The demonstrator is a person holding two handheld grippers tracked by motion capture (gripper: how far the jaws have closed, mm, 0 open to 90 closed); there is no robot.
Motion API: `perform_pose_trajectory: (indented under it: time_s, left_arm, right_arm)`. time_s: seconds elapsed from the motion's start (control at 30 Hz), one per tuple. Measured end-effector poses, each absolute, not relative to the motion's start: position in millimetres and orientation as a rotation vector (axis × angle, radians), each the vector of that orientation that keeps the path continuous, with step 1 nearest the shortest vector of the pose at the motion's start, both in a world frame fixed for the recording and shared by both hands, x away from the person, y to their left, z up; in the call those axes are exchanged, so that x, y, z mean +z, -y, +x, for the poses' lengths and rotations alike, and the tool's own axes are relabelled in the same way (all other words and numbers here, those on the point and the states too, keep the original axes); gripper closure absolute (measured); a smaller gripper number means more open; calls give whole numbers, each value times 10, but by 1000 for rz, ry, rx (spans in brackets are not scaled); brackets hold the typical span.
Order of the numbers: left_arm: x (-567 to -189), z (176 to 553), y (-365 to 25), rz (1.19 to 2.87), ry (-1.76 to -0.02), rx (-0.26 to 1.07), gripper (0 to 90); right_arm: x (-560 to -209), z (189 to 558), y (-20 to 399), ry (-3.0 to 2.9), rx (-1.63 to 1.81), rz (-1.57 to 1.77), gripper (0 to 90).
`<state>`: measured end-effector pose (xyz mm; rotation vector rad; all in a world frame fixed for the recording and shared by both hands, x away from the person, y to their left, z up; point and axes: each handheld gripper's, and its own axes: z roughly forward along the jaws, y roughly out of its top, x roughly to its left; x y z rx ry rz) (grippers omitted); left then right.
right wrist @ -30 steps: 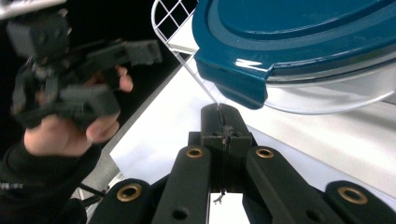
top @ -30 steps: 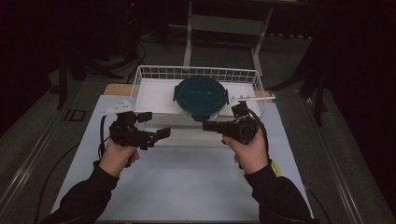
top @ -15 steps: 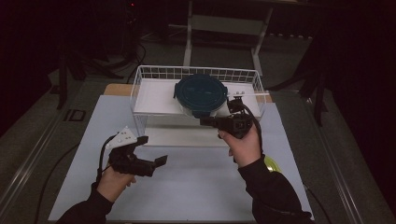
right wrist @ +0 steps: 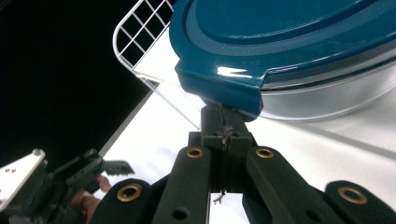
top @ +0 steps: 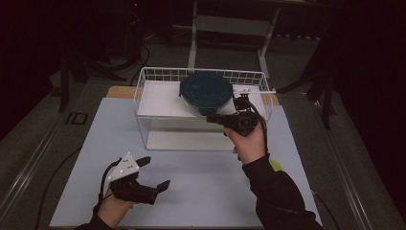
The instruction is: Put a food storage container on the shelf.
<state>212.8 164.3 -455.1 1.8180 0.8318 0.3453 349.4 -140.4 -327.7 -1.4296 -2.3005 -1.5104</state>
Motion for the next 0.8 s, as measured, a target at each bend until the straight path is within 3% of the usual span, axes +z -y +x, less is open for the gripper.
perform_pose_trajectory:
  time_s: [0.43,0.57,0.8]
  left_arm:
    - [-4673,2056,-1580,1816,-799,342,0]
    - [-4682,2052,-1576,1816,-791,340,0]
    - [-4686,2040,-1574,1812,-779,342,0]
  right_arm:
    - [-3260,3572,1459,2331,-1525,-1470,888]
    - [-3269,3495,1466,2359,-1531,-1435,813]
    - [-3265,3325,1492,2419,-1565,-1343,508]
